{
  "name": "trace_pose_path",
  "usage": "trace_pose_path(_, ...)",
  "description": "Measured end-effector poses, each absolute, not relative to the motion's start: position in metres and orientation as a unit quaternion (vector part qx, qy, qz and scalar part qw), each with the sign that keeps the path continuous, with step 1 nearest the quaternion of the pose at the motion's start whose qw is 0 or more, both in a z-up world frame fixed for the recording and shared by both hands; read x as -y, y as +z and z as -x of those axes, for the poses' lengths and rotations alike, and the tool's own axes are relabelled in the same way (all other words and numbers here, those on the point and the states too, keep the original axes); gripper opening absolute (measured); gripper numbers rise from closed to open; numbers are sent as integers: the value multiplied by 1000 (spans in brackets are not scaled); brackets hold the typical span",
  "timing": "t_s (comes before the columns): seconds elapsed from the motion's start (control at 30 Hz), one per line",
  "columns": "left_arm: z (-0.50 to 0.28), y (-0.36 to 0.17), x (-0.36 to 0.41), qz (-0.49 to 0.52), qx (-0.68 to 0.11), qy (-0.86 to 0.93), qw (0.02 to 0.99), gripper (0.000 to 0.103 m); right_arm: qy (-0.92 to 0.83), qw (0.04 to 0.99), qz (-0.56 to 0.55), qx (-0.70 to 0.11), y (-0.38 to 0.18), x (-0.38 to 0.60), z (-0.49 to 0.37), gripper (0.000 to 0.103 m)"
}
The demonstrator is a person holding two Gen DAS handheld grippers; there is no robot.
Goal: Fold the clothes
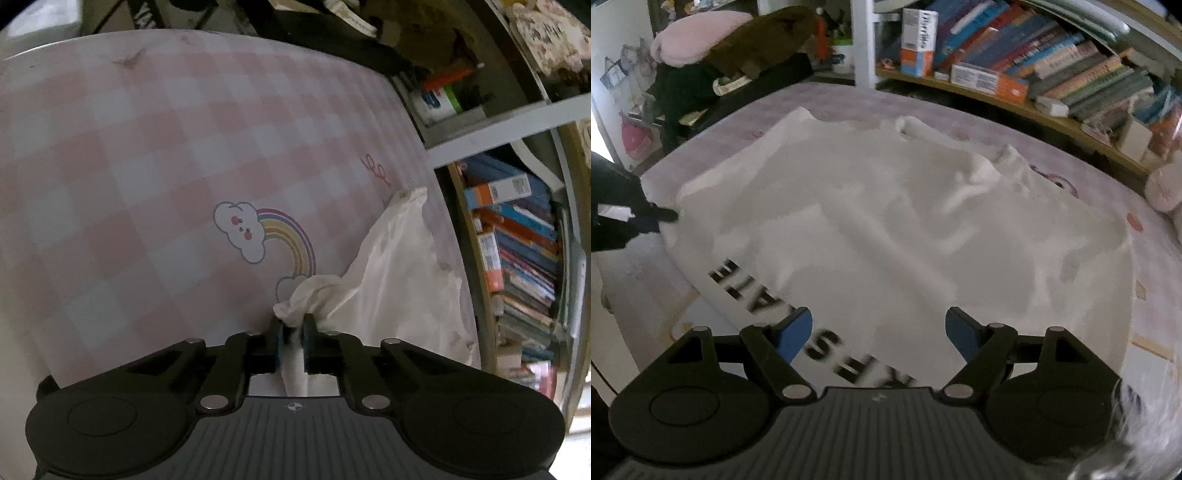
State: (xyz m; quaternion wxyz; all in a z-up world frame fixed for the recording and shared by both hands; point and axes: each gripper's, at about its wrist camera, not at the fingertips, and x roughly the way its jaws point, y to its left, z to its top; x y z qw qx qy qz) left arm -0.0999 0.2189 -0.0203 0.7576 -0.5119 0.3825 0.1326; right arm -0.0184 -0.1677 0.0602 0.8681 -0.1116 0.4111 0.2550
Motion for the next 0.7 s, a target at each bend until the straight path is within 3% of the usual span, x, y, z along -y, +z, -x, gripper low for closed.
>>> trace_pose_path(0.7,68,19,-228,448,-395,-127,792,5,321,867,190,-330,99,-1,56,70)
